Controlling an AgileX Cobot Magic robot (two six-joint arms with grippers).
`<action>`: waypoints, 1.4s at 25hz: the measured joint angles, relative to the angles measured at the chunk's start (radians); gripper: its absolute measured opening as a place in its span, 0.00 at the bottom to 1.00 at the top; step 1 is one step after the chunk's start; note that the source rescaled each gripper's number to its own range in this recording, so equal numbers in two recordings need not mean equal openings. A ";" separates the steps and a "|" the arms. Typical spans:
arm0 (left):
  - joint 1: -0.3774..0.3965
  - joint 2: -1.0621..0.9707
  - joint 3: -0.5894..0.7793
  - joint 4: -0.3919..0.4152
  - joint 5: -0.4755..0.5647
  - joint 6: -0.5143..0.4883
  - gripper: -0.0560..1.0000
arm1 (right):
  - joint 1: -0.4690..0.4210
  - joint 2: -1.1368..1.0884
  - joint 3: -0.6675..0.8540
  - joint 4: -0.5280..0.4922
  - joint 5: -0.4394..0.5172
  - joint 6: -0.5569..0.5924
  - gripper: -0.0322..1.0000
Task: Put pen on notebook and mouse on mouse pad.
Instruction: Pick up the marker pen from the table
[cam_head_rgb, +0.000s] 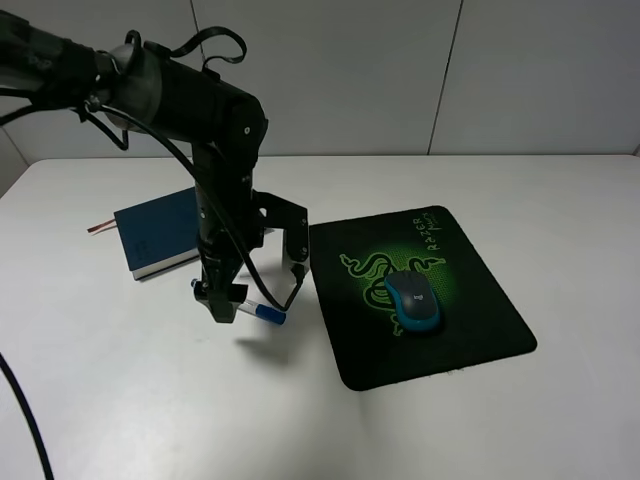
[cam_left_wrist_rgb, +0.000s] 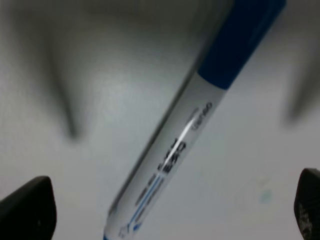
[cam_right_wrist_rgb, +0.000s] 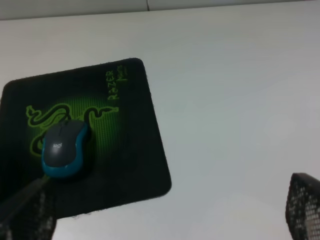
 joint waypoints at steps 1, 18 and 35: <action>-0.001 0.007 0.000 -0.003 -0.010 0.001 0.93 | 0.000 0.000 0.000 0.001 0.000 0.000 1.00; -0.001 0.079 -0.007 -0.021 -0.089 0.022 0.93 | 0.000 0.000 0.000 0.003 0.000 0.001 1.00; -0.001 0.081 -0.007 -0.050 -0.114 0.022 0.34 | 0.000 0.000 0.000 0.003 0.000 0.001 1.00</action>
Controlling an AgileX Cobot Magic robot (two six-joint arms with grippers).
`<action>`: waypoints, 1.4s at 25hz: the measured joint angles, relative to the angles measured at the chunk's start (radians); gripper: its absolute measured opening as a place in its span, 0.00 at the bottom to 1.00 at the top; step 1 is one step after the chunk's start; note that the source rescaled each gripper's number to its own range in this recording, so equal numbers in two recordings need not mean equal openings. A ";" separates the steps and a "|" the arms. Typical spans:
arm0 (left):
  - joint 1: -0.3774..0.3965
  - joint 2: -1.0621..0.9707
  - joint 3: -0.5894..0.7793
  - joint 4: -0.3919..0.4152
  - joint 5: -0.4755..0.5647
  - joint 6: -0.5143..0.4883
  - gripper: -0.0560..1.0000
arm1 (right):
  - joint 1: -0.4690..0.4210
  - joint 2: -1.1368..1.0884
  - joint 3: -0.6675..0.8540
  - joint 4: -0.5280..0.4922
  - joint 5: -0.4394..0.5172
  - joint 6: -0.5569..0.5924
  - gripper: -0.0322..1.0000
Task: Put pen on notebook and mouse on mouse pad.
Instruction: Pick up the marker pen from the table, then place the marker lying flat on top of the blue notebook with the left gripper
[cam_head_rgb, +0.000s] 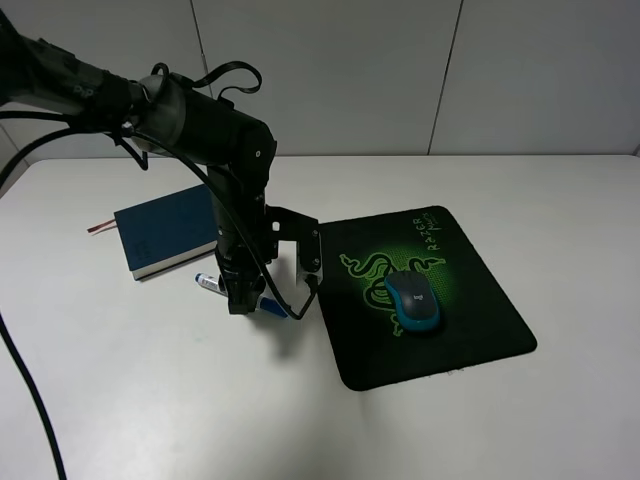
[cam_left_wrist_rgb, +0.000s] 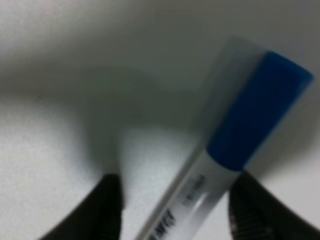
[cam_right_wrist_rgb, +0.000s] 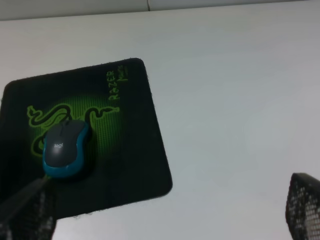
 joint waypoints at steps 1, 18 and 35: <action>0.000 0.001 0.000 0.000 0.000 0.000 0.29 | 0.000 0.000 0.000 0.000 0.000 0.000 1.00; 0.000 -0.004 -0.005 -0.004 0.005 0.000 0.05 | 0.000 0.000 0.000 0.000 0.000 0.000 1.00; 0.000 -0.230 -0.031 -0.011 0.153 -0.096 0.05 | 0.000 0.000 0.000 0.000 0.000 0.000 1.00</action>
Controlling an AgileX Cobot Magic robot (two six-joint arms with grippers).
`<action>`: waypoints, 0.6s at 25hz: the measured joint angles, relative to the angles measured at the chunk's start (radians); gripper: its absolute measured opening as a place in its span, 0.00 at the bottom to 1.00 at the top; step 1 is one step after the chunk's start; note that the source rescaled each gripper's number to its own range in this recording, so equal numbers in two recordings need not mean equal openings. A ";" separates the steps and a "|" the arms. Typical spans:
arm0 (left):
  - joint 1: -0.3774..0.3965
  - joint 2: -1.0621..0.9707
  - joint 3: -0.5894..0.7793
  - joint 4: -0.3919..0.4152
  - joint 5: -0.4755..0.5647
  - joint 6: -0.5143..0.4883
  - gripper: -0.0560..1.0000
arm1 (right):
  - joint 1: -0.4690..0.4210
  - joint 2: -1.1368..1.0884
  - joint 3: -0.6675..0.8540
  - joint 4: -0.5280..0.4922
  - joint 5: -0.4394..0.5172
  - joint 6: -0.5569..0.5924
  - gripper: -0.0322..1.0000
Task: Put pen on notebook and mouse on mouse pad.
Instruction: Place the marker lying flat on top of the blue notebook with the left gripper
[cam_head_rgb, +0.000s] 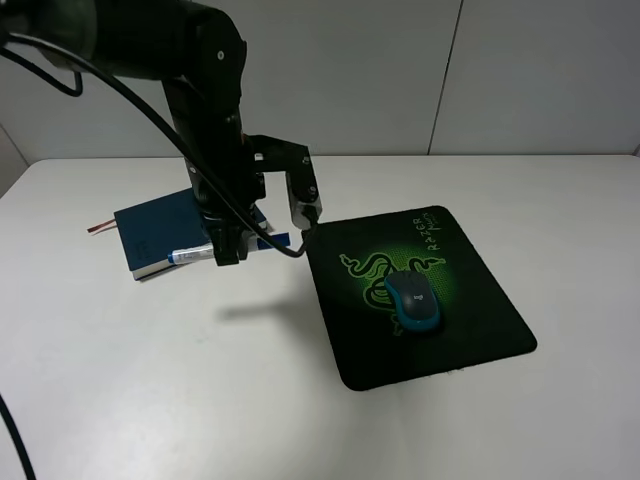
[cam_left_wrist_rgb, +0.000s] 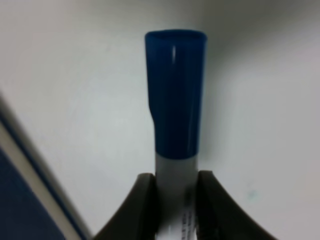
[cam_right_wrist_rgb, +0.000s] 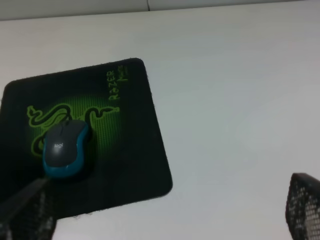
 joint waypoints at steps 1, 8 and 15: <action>0.000 -0.012 0.000 0.000 0.018 -0.016 0.05 | 0.000 0.000 0.000 0.000 0.000 0.000 1.00; 0.000 -0.070 -0.051 0.022 0.188 -0.114 0.05 | 0.000 0.000 0.000 0.000 0.000 0.000 1.00; 0.012 -0.070 -0.134 0.061 0.207 -0.151 0.05 | 0.000 0.000 0.000 0.000 0.000 0.000 1.00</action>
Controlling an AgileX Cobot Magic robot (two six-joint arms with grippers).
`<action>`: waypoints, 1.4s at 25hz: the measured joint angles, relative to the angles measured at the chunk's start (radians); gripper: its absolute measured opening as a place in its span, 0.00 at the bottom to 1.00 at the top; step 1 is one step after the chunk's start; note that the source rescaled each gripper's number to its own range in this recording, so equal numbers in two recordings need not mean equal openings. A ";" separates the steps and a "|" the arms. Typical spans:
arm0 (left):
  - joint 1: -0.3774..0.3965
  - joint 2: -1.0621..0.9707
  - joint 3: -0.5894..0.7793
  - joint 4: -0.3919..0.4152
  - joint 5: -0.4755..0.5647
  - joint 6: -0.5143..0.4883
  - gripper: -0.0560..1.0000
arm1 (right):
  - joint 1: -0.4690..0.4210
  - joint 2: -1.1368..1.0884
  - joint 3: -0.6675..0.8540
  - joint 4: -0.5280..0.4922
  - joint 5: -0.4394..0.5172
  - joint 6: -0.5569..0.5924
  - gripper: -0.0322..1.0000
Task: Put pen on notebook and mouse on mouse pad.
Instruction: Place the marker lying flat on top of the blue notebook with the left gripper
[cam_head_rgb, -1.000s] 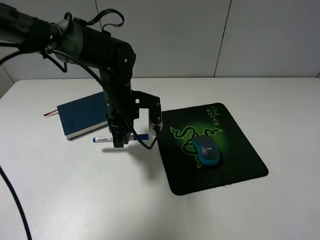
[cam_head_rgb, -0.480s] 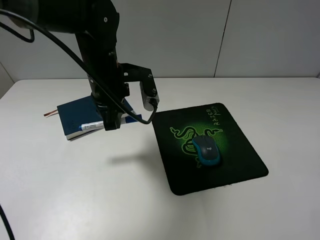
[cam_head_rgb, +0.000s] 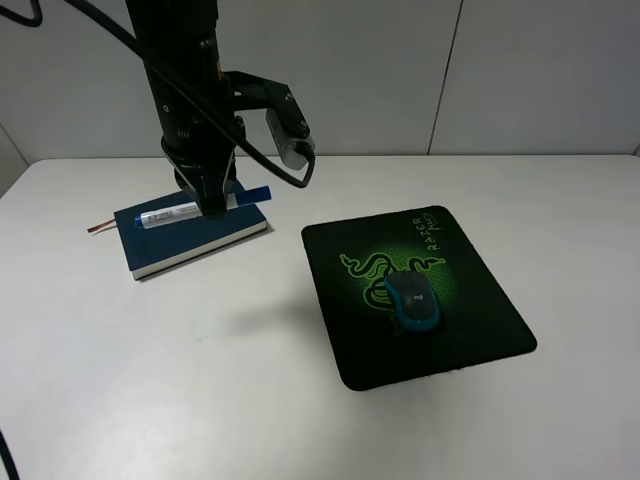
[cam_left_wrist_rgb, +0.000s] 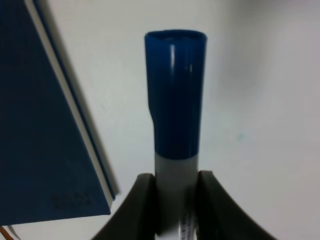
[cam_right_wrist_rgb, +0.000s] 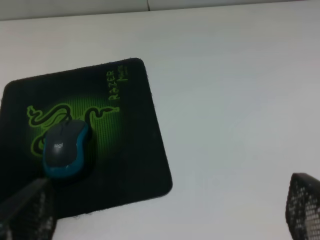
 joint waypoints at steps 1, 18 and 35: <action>0.010 0.000 -0.008 -0.002 0.000 0.000 0.05 | 0.000 0.000 0.000 0.000 0.000 0.000 1.00; 0.250 0.039 -0.035 -0.028 -0.045 -0.006 0.05 | 0.000 0.000 0.000 0.000 0.000 0.000 1.00; 0.366 0.230 -0.057 -0.042 -0.271 -0.032 0.05 | 0.000 0.000 0.000 0.000 0.000 0.000 1.00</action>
